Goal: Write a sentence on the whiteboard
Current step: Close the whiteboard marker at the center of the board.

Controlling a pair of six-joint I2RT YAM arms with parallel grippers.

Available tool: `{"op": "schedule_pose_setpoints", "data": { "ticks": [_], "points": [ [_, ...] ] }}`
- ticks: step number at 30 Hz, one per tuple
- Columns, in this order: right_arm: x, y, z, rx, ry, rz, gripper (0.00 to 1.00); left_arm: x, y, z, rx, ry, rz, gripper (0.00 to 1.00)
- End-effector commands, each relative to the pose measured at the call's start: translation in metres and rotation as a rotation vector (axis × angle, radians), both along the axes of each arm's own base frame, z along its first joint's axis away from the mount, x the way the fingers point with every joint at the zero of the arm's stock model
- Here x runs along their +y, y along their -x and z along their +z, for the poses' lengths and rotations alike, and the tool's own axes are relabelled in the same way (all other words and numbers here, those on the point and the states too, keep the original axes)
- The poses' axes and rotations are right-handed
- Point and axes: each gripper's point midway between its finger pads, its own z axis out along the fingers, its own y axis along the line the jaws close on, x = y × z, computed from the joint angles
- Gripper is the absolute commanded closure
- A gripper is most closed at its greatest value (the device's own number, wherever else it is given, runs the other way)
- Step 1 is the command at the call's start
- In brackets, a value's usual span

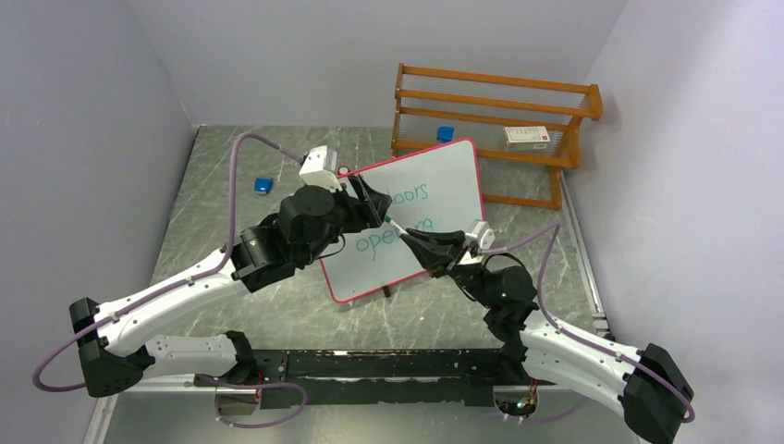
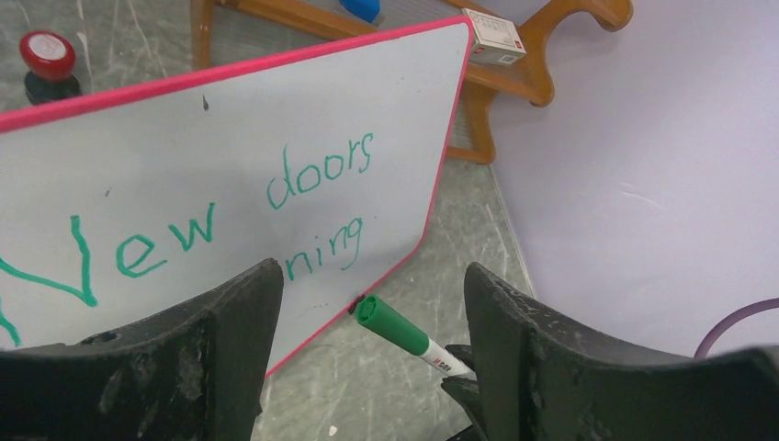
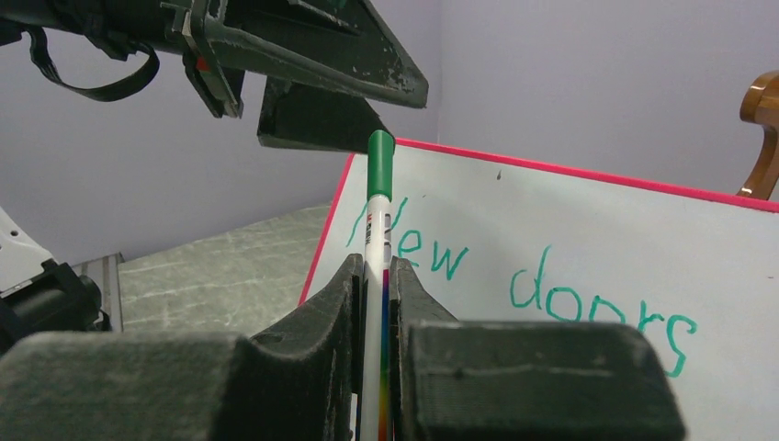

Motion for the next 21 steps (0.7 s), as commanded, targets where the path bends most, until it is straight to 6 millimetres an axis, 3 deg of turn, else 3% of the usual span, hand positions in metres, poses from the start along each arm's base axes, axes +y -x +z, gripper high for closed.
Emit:
{"op": "schedule_pose_setpoints", "data": {
  "ticks": [1, 13, 21],
  "points": [
    [-0.006, -0.003, 0.014, -0.065, -0.039, -0.062, 1.0, -0.004, 0.001, 0.015, 0.036, 0.162, 0.016, 0.27],
    [-0.005, 0.001, 0.018, -0.073, -0.057, -0.056, 1.0, -0.01, 0.006, -0.002, 0.089, 0.231, 0.006, 0.49],
    [-0.005, 0.003, 0.022, -0.071, -0.077, -0.056, 1.0, -0.022, 0.015, -0.002, 0.109, 0.322, -0.062, 0.92]
  ]
}}
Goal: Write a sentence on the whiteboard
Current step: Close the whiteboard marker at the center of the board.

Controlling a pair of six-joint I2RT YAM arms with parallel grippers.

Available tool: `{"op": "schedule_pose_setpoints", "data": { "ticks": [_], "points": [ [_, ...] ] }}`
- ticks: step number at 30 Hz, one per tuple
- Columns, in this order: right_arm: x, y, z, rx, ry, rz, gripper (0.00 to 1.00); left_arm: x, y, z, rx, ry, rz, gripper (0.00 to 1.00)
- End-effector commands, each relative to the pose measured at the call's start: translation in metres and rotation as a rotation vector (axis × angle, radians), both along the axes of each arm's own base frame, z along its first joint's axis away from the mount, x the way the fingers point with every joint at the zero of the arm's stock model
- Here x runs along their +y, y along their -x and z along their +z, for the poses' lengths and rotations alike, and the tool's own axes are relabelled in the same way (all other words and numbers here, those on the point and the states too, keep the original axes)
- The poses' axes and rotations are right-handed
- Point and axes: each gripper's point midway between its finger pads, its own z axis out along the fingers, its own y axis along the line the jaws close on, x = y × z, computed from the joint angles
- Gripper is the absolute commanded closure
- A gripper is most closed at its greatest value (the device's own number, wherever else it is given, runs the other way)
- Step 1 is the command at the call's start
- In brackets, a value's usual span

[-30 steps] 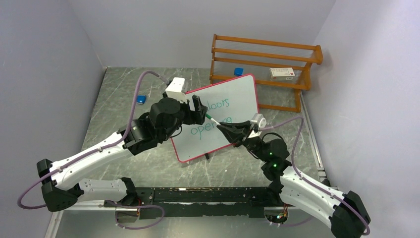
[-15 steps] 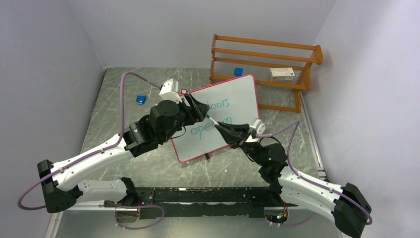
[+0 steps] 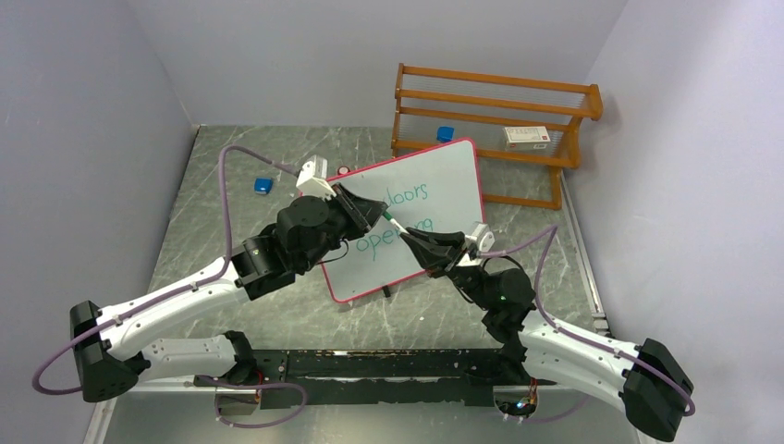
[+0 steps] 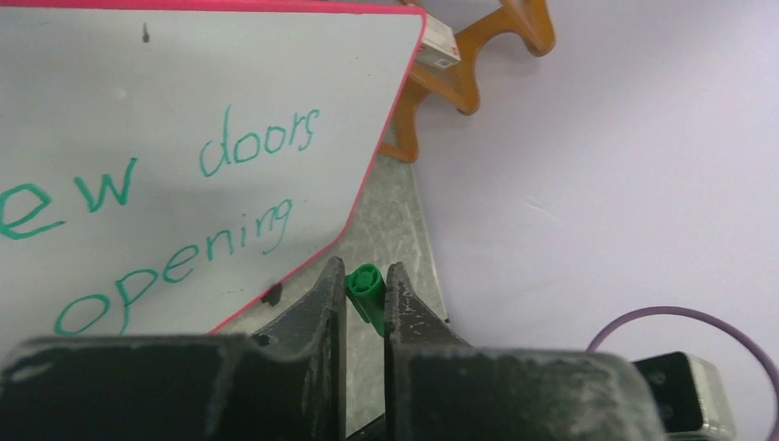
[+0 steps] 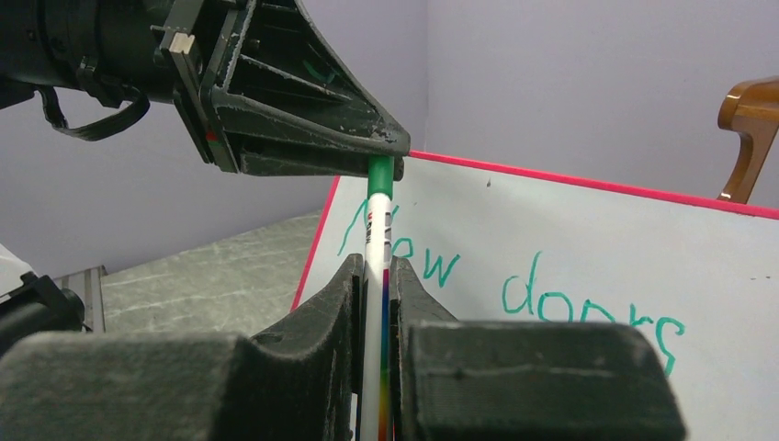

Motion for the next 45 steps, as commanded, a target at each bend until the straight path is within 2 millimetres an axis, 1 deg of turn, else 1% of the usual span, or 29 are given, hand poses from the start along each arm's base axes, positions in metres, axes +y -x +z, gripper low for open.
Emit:
{"op": "schedule_pose_setpoints", "data": {
  "ticks": [1, 3, 4, 5, 10, 16, 21, 24, 29, 32, 37, 38, 39, 41, 43, 45],
  "points": [
    [-0.006, 0.002, 0.019, -0.044, -0.065, -0.025, 1.0, -0.009, 0.007, 0.007, 0.005, 0.091, -0.055, 0.95],
    [-0.008, 0.0, 0.02, -0.038, -0.074, -0.032, 1.0, -0.012, 0.011, 0.007, 0.016, 0.118, -0.077, 0.95],
    [-0.007, 0.001, 0.02, -0.033, -0.082, -0.027, 1.0, -0.013, 0.013, 0.004, 0.024, 0.126, -0.086, 0.95],
    [-0.009, 0.0, 0.022, -0.031, -0.094, -0.036, 1.0, -0.015, 0.015, 0.006, 0.021, 0.15, -0.104, 0.95],
    [-0.014, -0.003, 0.032, -0.004, -0.164, -0.051, 1.0, -0.022, 0.027, 0.0, 0.026, 0.204, -0.173, 0.95],
    [-0.01, -0.009, 0.039, 0.071, -0.225, -0.036, 1.0, -0.032, 0.04, -0.006, -0.011, 0.204, -0.243, 0.95],
    [-0.006, -0.012, 0.044, 0.14, -0.286, -0.007, 1.0, -0.035, 0.051, -0.005, -0.05, 0.203, -0.274, 0.95],
    [-0.01, -0.015, 0.048, 0.198, -0.349, -0.01, 1.0, -0.035, 0.056, -0.003, -0.077, 0.205, -0.286, 0.95],
    [-0.017, -0.019, 0.052, 0.272, -0.445, -0.015, 1.0, -0.037, 0.066, -0.007, -0.089, 0.242, -0.32, 0.95],
    [-0.017, -0.021, 0.048, 0.278, -0.424, -0.034, 1.0, -0.032, 0.063, -0.007, -0.09, 0.236, -0.292, 0.95],
    [-0.017, -0.02, 0.039, 0.29, -0.365, -0.045, 1.0, -0.009, 0.049, 0.001, -0.102, 0.181, -0.172, 0.95],
    [-0.017, -0.02, 0.037, 0.293, -0.354, -0.046, 1.0, -0.004, 0.047, 0.004, -0.11, 0.174, -0.151, 0.93],
    [-0.017, -0.02, 0.036, 0.299, -0.346, -0.05, 1.0, 0.001, 0.044, 0.007, -0.118, 0.167, -0.129, 0.87],
    [-0.02, -0.022, 0.03, 0.313, -0.33, -0.073, 1.0, 0.01, 0.039, 0.014, -0.134, 0.148, -0.091, 0.7],
    [-0.026, -0.026, 0.022, 0.328, -0.308, -0.121, 1.0, 0.021, 0.032, 0.023, -0.161, 0.112, -0.051, 0.62],
    [-0.034, -0.031, 0.013, 0.341, -0.268, -0.183, 1.0, 0.033, 0.026, 0.032, -0.195, 0.06, -0.015, 0.57]
  ]
}}
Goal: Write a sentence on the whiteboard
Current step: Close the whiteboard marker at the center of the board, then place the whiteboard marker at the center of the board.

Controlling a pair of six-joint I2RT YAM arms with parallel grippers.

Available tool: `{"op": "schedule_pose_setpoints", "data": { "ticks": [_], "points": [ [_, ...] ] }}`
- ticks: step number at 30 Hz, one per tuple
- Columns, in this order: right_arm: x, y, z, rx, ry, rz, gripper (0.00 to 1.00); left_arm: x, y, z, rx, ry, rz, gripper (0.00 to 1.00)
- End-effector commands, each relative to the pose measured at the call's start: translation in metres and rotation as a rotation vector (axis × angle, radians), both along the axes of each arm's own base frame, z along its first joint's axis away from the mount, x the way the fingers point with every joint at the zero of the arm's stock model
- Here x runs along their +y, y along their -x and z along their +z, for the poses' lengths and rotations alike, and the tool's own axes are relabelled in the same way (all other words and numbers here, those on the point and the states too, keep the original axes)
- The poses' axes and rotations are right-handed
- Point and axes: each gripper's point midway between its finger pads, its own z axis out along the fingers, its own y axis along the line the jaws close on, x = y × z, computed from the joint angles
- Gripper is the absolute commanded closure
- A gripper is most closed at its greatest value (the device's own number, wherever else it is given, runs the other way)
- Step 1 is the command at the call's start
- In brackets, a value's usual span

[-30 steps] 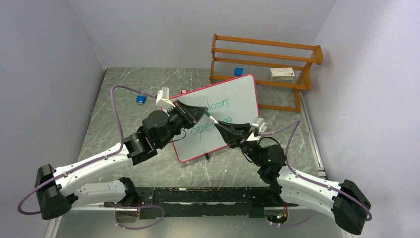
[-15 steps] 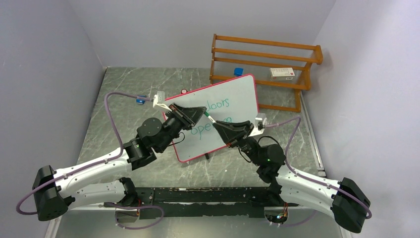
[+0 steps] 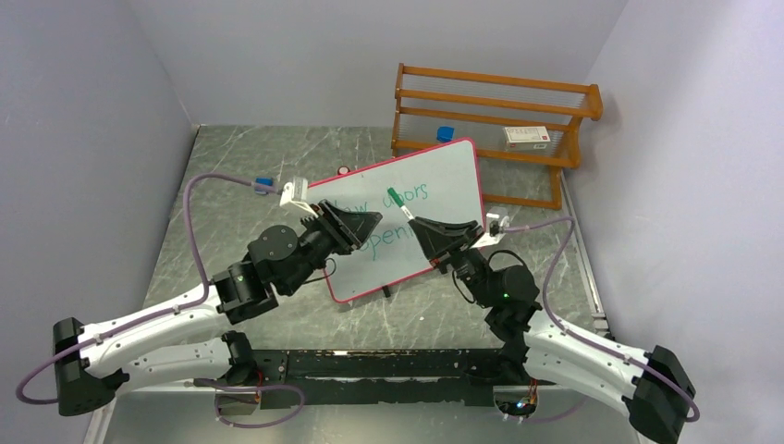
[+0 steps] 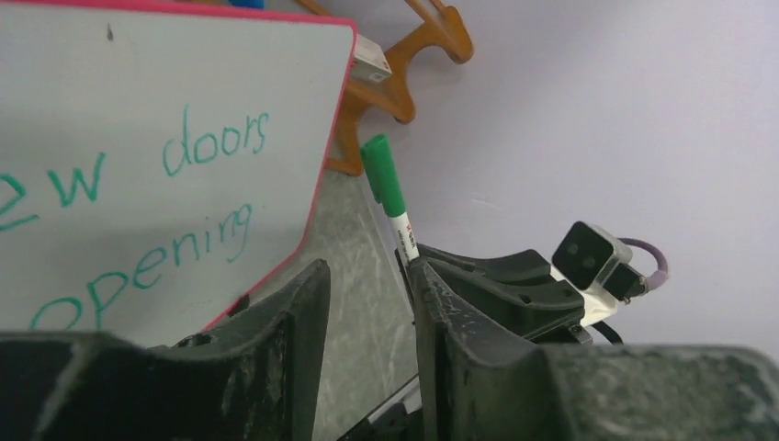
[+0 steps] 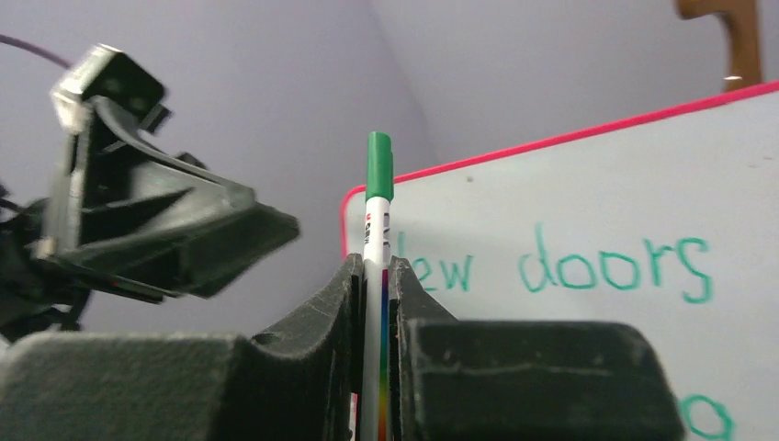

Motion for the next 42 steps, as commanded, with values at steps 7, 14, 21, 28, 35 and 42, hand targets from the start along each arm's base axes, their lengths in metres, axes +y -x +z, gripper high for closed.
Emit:
{"op": "schedule_pose_setpoints", "data": {
  "ticks": [7, 14, 21, 28, 35, 42],
  "points": [
    [-0.083, -0.047, -0.042, 0.21, 0.284, -0.487, 1.0, 0.083, -0.027, 0.044, -0.15, -0.369, 0.252, 0.38],
    [-0.153, -0.063, -0.084, 0.425, 0.387, -0.804, 1.0, 0.131, -0.052, 0.046, -0.191, -0.542, 0.41, 0.18],
    [-0.223, -0.061, -0.121, 0.622, 0.35, -1.108, 1.0, 0.183, -0.079, 0.028, -0.133, -0.638, 0.537, 0.06],
    [-0.252, -0.064, -0.18, 0.856, 0.299, -1.141, 1.0, 0.222, -0.08, -0.014, -0.052, -0.688, 0.599, 0.02],
    [-0.264, -0.053, -0.232, 1.074, 0.233, -1.182, 1.0, 0.249, -0.06, -0.027, -0.073, -0.768, 0.657, 0.02],
    [-0.266, -0.039, -0.26, 1.193, 0.206, -1.222, 0.91, 0.263, -0.041, -0.034, -0.107, -0.786, 0.678, 0.02]
  ]
}}
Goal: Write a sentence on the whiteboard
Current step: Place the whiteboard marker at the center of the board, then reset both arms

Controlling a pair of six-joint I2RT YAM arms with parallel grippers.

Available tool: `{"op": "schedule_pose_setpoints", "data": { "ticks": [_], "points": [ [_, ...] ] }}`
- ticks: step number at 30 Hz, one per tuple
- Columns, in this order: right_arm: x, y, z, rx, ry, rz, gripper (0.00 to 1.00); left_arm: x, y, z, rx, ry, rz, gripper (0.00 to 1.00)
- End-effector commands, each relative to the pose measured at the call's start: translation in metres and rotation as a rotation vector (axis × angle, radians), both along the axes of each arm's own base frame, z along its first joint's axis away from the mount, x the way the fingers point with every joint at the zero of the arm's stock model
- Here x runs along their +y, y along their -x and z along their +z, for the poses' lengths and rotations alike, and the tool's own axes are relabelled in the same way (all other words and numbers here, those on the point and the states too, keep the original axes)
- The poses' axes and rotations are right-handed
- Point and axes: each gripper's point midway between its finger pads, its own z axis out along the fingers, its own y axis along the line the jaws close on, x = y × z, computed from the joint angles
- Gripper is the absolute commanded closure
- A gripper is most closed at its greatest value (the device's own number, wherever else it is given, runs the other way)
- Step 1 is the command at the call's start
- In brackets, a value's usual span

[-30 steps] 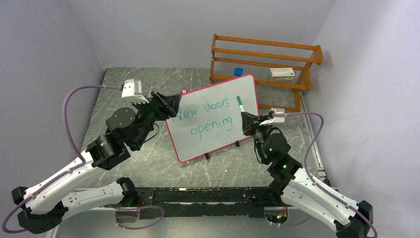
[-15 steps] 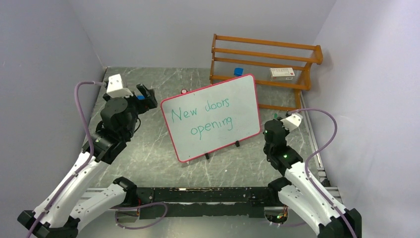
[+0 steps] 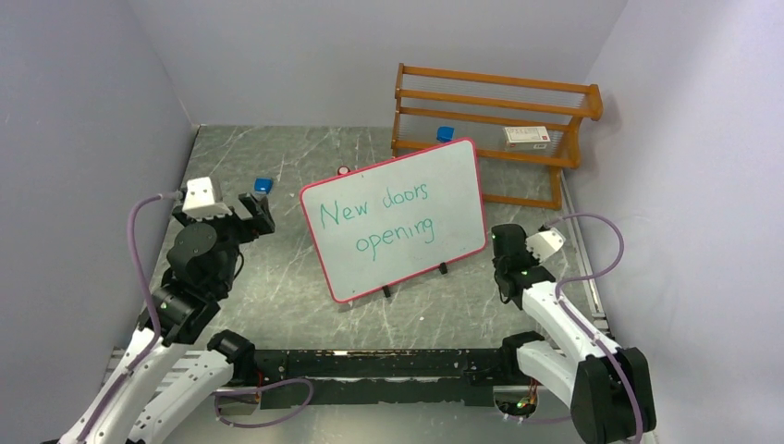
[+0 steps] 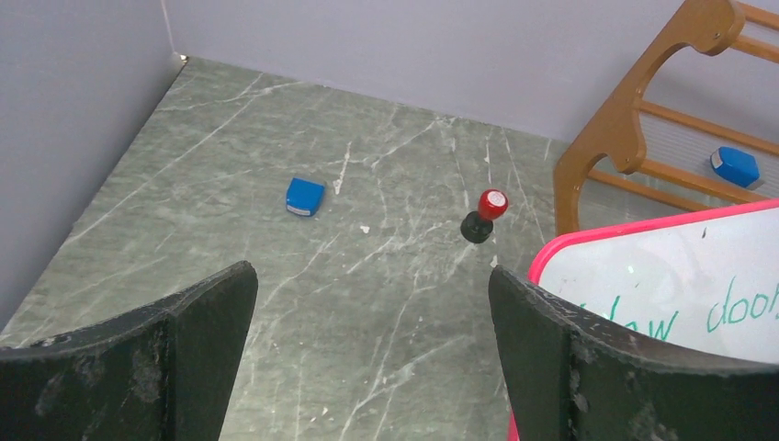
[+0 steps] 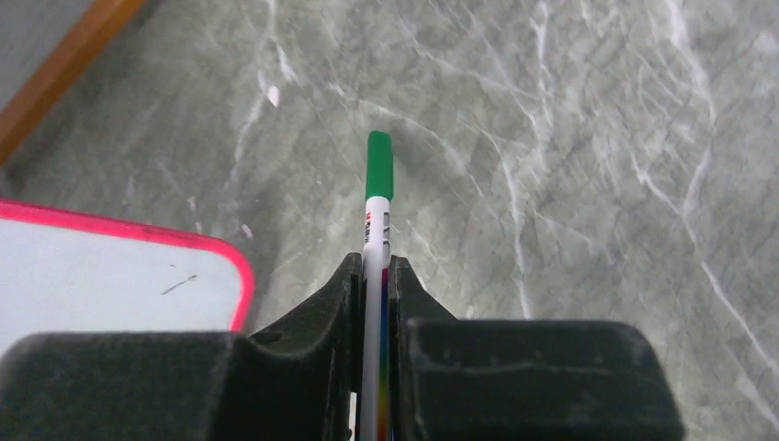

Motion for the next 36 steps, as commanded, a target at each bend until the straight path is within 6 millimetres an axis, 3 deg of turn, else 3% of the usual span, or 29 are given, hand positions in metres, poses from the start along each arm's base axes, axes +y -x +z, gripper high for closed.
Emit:
{"op": "schedule_pose_setpoints", "data": {
  "ticks": [1, 8, 12, 15, 19, 21, 27, 31, 36],
  "points": [
    [-0.003, 0.012, -0.017, 0.035, -0.06, -0.089, 0.85, 0.012, 0.01, -0.005, -0.005, -0.046, 0.019, 0.02],
    [-0.006, 0.018, 0.002, -0.005, -0.059, -0.096, 0.47, 0.015, 0.025, 0.002, -0.01, -0.025, -0.005, 0.02],
    [-0.006, 0.018, 0.033, -0.084, -0.061, -0.056, 0.19, 0.016, 0.035, 0.01, -0.013, -0.013, -0.026, 0.02],
    [-0.009, 0.02, 0.072, -0.153, -0.039, -0.03, 0.01, 0.019, 0.046, 0.023, -0.026, -0.011, -0.041, 0.02],
    [-0.014, 0.027, 0.136, -0.257, 0.018, 0.032, 0.0, 0.029, 0.063, 0.044, -0.062, -0.011, -0.043, 0.02],
    [-0.014, 0.032, 0.179, -0.351, 0.049, 0.084, 0.0, 0.034, 0.073, 0.058, -0.095, -0.005, -0.045, 0.02],
    [-0.007, 0.059, 0.274, -0.616, 0.191, 0.287, 0.0, 0.053, 0.101, 0.083, -0.186, 0.033, -0.022, 0.02],
    [-0.007, 0.076, 0.305, -0.705, 0.286, 0.348, 0.0, 0.061, 0.108, 0.086, -0.21, 0.048, 0.005, 0.02],
    [-0.006, 0.079, 0.309, -0.711, 0.334, 0.378, 0.0, 0.065, 0.107, 0.081, -0.205, 0.057, 0.032, 0.02]
  ]
}}
